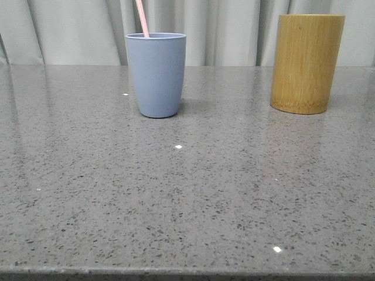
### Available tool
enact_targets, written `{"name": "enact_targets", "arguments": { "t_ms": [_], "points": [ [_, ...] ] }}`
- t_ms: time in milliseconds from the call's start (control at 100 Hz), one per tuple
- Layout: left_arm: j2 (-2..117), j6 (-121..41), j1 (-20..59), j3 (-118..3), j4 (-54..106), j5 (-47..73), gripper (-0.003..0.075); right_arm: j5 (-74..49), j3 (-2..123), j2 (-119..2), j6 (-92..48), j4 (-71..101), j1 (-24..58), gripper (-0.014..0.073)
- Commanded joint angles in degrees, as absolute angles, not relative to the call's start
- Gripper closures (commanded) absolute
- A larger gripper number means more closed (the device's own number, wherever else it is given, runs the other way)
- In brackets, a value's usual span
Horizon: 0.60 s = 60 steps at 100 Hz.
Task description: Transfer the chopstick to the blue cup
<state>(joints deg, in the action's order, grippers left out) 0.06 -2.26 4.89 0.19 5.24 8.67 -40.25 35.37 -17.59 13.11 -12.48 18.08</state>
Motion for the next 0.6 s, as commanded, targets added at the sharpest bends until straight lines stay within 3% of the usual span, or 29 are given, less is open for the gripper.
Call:
{"name": "enact_targets", "arguments": {
  "t_ms": [0, 590],
  "points": [
    [-2.39, -1.68, 4.86, 0.46, 4.41, 1.93, 0.0739, -36.46, 36.64, -18.27, 12.94, -13.83, 17.76, 0.0662],
    [-2.17, 2.8, 4.86, 0.58, -1.63, 0.0, 0.0739, -36.46, 36.64, -18.27, 12.94, -13.83, 17.76, 0.0662]
  ]
}}
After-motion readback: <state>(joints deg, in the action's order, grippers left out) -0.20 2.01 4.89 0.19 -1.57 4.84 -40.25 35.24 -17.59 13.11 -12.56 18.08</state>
